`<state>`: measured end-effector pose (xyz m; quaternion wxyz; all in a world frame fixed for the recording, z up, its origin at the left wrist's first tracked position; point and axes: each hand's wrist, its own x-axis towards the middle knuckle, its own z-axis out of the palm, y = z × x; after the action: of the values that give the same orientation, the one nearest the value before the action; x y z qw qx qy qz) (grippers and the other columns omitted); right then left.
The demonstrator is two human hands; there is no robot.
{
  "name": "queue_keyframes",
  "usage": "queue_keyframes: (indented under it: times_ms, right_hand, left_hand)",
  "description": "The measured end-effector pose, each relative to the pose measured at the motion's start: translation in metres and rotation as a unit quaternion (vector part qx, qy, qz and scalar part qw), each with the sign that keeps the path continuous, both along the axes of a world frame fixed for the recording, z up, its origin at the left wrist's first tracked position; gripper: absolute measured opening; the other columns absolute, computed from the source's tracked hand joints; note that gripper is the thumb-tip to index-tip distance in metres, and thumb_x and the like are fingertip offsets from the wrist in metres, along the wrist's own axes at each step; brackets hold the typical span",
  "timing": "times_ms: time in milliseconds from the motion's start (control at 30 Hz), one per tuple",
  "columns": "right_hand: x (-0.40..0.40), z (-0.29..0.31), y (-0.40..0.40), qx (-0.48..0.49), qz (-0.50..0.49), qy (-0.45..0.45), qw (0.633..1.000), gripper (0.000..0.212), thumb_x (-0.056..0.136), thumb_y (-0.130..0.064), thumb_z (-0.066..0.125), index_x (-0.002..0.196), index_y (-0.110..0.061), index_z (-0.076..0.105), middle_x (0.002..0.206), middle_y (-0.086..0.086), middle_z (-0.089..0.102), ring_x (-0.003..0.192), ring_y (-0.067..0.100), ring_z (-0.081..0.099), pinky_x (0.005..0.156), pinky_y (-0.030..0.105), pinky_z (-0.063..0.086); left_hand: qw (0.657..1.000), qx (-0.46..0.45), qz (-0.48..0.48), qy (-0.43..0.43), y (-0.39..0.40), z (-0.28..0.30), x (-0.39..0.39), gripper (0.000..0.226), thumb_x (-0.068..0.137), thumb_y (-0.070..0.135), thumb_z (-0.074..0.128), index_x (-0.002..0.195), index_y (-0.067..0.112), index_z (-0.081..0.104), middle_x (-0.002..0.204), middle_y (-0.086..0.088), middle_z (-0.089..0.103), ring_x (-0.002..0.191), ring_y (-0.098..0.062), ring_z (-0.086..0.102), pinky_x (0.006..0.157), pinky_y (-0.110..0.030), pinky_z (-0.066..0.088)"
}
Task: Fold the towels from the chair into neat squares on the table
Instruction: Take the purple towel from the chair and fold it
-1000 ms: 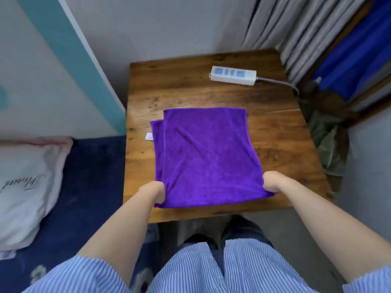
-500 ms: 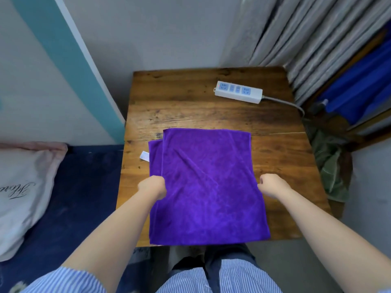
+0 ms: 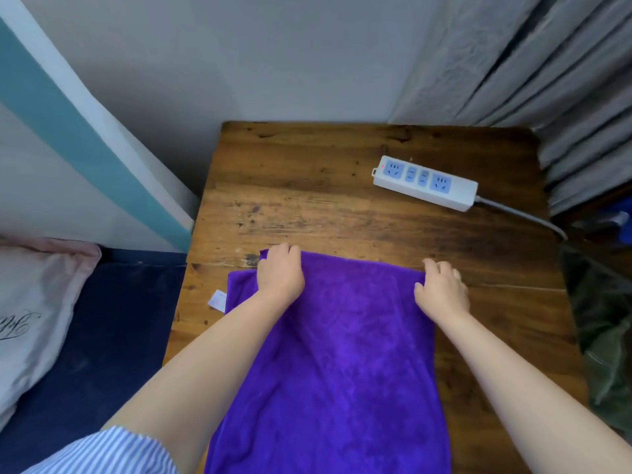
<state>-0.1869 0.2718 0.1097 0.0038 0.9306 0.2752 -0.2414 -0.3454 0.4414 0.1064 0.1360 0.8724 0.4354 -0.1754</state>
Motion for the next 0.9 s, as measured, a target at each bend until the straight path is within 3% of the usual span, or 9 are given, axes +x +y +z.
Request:
queue_keyframes:
  times_ms: [133, 300, 367, 433, 500, 600, 667, 767, 900]
  right_hand:
    - [0.014, -0.018, 0.004, -0.004, 0.034, 0.001, 0.999, 0.039, 0.091, -0.016, 0.045, 0.128, -0.006, 0.047, 0.129, 0.014, 0.051, 0.122, 0.03, 0.04, 0.101, 0.039, 0.038]
    - [0.02, -0.016, -0.01, 0.071, 0.083, 0.064, 0.992, 0.025, 0.09, -0.01, 0.049, 0.107, 0.001, 0.063, 0.108, 0.019, 0.063, 0.108, 0.035, 0.052, 0.09, 0.034, 0.041]
    - [0.02, -0.005, -0.016, 0.108, 0.095, 0.101, 0.985, 0.022, 0.09, -0.008, 0.051, 0.102, 0.002, 0.065, 0.104, 0.018, 0.065, 0.103, 0.033, 0.056, 0.084, 0.031, 0.041]
    - [0.019, 0.01, -0.02, 0.143, 0.104, 0.136, 0.975, 0.021, 0.09, -0.007, 0.051, 0.102, 0.001, 0.066, 0.105, 0.016, 0.066, 0.101, 0.029, 0.058, 0.077, 0.023, 0.037]
    - [0.017, 0.023, -0.024, 0.153, 0.114, 0.163, 0.968, 0.022, 0.09, -0.006, 0.051, 0.104, 0.001, 0.066, 0.107, 0.013, 0.067, 0.101, 0.025, 0.059, 0.074, 0.016, 0.032]
    - [0.014, 0.034, -0.023, 0.149, 0.137, 0.181, 0.963, 0.021, 0.09, -0.004, 0.051, 0.103, 0.0, 0.067, 0.106, 0.012, 0.069, 0.099, 0.024, 0.061, 0.069, 0.013, 0.029]
    - [0.009, 0.035, -0.019, 0.144, 0.153, 0.176, 0.962, 0.02, 0.089, -0.003, 0.052, 0.101, 0.0, 0.067, 0.104, 0.013, 0.069, 0.099, 0.026, 0.061, 0.068, 0.013, 0.028]
    - [0.01, 0.031, -0.006, 0.109, 0.158, 0.141, 0.971, 0.02, 0.09, -0.01, 0.053, 0.102, -0.004, 0.067, 0.107, 0.011, 0.069, 0.101, 0.025, 0.06, 0.073, 0.021, 0.033]
    - [0.004, 0.031, 0.015, 0.052, 0.183, 0.07, 0.979, 0.022, 0.092, -0.018, 0.05, 0.104, -0.011, 0.066, 0.106, 0.008, 0.068, 0.104, 0.026, 0.058, 0.091, 0.033, 0.042]
  left_hand:
    - [0.999, 0.006, -0.014, 0.043, 0.013, -0.026, 0.005, 0.04, 0.09, 0.004, 0.038, 0.13, 0.009, 0.041, 0.134, -0.011, 0.042, 0.126, -0.029, 0.036, 0.097, -0.041, 0.038]
    - [0.998, 0.024, -0.003, 0.062, 0.017, -0.028, -0.009, 0.03, 0.091, 0.004, 0.036, 0.119, 0.003, 0.047, 0.123, -0.018, 0.046, 0.118, -0.035, 0.038, 0.092, -0.041, 0.039]
    - [0.999, 0.04, -0.011, 0.024, 0.011, -0.022, -0.017, 0.025, 0.091, 0.004, 0.037, 0.109, -0.001, 0.054, 0.112, -0.022, 0.049, 0.108, -0.039, 0.044, 0.084, -0.044, 0.042]
    - [0.996, 0.051, -0.038, -0.062, 0.005, -0.01, -0.029, 0.021, 0.081, 0.005, 0.041, 0.083, -0.006, 0.059, 0.087, -0.026, 0.056, 0.084, -0.043, 0.057, 0.067, -0.045, 0.049]
    - [0.989, 0.049, -0.066, -0.123, 0.001, 0.008, -0.046, 0.029, 0.073, 0.016, 0.035, 0.068, -0.003, 0.056, 0.067, -0.022, 0.059, 0.064, -0.039, 0.059, 0.062, -0.042, 0.05]
    - [0.99, 0.019, -0.074, -0.121, -0.004, 0.033, -0.071, 0.024, 0.072, 0.023, 0.03, 0.068, 0.005, 0.046, 0.056, -0.021, 0.058, 0.055, -0.039, 0.057, 0.056, -0.037, 0.042]
    - [0.996, 0.009, -0.033, -0.084, -0.006, 0.045, -0.089, 0.015, 0.076, 0.022, 0.033, 0.076, 0.008, 0.038, 0.068, -0.024, 0.06, 0.067, -0.042, 0.056, 0.057, -0.034, 0.031]
    - [0.997, -0.046, 0.042, -0.045, 0.002, 0.037, -0.102, 0.017, 0.089, 0.015, 0.042, 0.074, 0.014, 0.034, 0.076, -0.016, 0.054, 0.073, -0.033, 0.047, 0.06, -0.032, 0.029]
    - [0.986, -0.107, 0.124, -0.025, 0.021, 0.028, -0.114, 0.033, 0.084, 0.01, 0.051, 0.061, 0.016, 0.028, 0.061, -0.002, 0.045, 0.071, -0.027, 0.042, 0.051, -0.029, 0.026]
